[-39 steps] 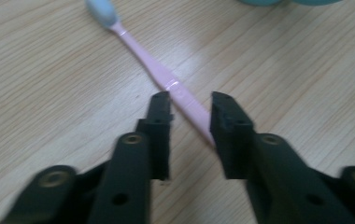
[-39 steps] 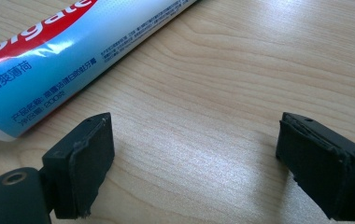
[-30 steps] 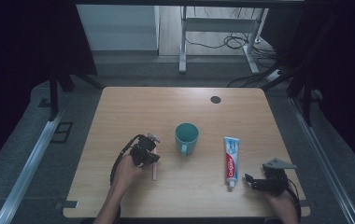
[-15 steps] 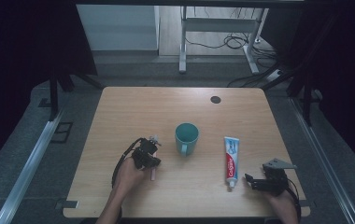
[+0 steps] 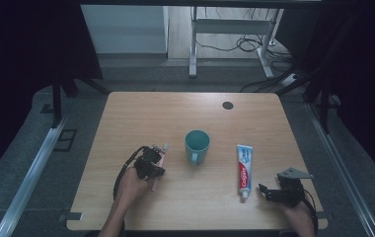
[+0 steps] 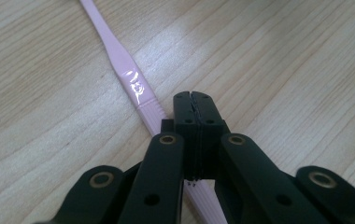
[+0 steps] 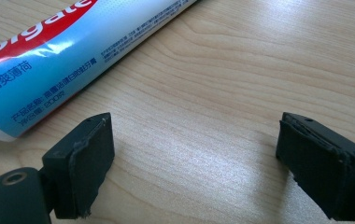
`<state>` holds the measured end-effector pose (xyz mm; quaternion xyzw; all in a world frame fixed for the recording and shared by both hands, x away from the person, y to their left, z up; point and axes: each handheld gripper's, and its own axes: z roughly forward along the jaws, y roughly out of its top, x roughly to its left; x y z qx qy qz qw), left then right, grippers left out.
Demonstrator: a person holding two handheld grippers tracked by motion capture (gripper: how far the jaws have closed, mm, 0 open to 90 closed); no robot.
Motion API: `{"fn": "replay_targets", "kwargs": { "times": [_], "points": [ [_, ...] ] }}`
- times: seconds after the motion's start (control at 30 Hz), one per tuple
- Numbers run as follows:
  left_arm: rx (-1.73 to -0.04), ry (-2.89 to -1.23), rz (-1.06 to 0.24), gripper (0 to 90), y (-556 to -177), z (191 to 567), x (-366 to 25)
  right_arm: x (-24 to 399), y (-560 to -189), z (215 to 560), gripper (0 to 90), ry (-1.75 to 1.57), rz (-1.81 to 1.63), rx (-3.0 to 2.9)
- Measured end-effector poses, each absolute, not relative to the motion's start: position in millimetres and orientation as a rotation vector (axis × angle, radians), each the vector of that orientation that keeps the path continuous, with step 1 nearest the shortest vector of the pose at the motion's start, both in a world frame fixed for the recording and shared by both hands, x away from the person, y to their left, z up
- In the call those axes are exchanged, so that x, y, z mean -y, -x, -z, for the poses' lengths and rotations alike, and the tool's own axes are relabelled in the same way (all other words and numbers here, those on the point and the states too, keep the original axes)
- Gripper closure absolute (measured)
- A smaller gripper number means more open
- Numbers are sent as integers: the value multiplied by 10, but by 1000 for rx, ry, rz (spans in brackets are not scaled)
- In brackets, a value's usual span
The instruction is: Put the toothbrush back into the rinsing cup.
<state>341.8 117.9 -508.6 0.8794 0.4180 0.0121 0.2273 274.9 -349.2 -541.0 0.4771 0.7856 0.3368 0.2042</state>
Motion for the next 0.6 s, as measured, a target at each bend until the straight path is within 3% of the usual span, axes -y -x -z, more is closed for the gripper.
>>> {"fn": "replay_targets", "kwargs": {
  "times": [0.6],
  "points": [
    [-1167,-2415,-40,873,-3418,5056,-1259,3492,-2749,5411,111,-1331,-940,-2191]
  ]
}}
